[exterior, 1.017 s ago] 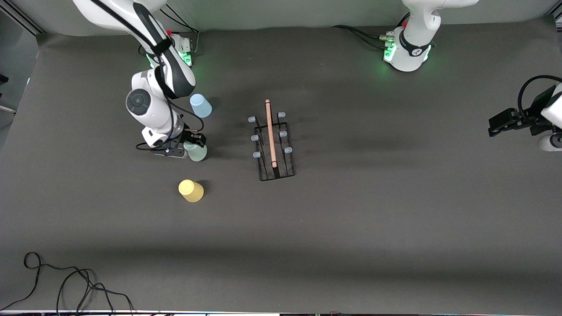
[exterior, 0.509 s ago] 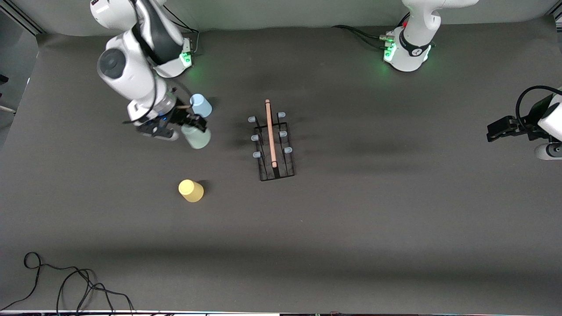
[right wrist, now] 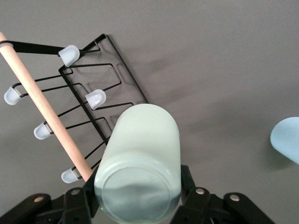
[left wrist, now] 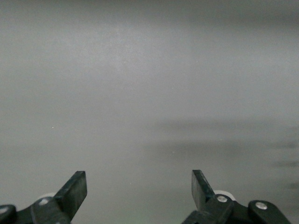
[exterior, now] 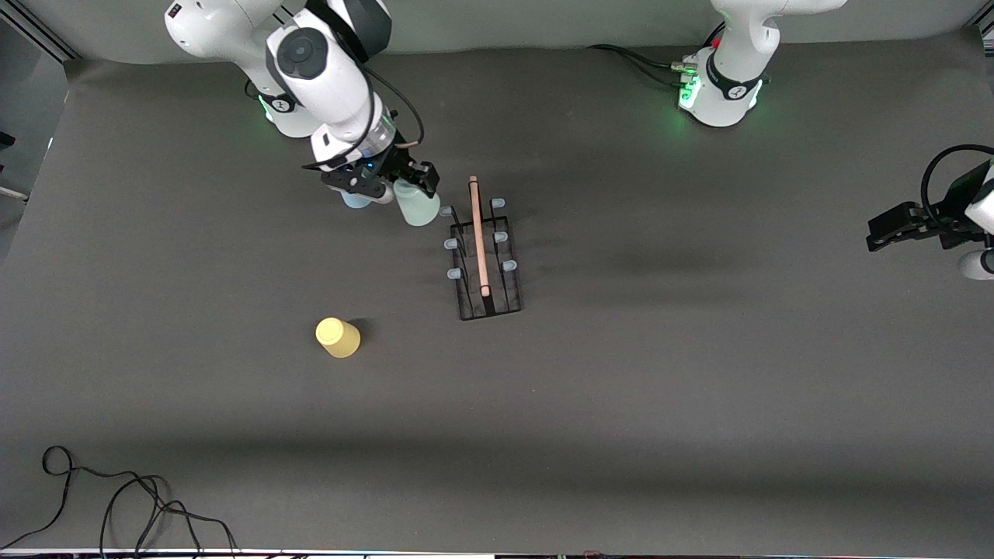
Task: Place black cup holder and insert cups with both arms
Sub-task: 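Lift the pale green cup and place it onto a rack peg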
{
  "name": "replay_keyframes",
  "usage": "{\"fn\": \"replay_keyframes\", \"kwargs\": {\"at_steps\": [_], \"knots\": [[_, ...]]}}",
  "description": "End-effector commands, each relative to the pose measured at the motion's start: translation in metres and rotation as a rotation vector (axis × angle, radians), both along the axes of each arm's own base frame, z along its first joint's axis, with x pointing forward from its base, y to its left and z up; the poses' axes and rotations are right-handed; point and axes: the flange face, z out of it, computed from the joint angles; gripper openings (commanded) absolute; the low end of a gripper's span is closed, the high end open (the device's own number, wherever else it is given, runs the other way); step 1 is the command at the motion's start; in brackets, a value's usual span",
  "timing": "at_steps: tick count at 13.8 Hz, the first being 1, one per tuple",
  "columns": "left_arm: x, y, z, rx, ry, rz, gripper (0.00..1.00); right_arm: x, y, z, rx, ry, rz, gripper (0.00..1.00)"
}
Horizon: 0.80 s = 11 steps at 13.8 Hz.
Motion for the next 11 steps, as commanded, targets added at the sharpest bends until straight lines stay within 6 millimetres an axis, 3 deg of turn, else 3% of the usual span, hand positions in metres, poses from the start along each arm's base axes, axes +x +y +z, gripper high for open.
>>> {"fn": "replay_keyframes", "kwargs": {"at_steps": [1,6,7,8,11], "knots": [[0.001,-0.001,0.012,-0.010,-0.017,-0.018,1.00,-0.002,0.025,-0.025,-0.005,-0.009,-0.035,0.00],[0.004,-0.006,0.020,-0.008,-0.038,-0.026,1.00,-0.006,0.040,-0.052,-0.015,-0.024,-0.015,0.00],[0.005,-0.007,0.021,-0.008,-0.046,-0.029,1.00,-0.005,0.041,-0.056,-0.017,-0.027,-0.017,0.41],[0.004,-0.006,0.020,-0.008,-0.042,-0.026,1.00,-0.003,0.042,-0.060,-0.020,-0.027,-0.018,0.97],[0.005,-0.006,0.021,-0.008,-0.046,-0.027,1.00,0.006,0.041,-0.045,-0.004,-0.041,-0.016,1.00]]}}
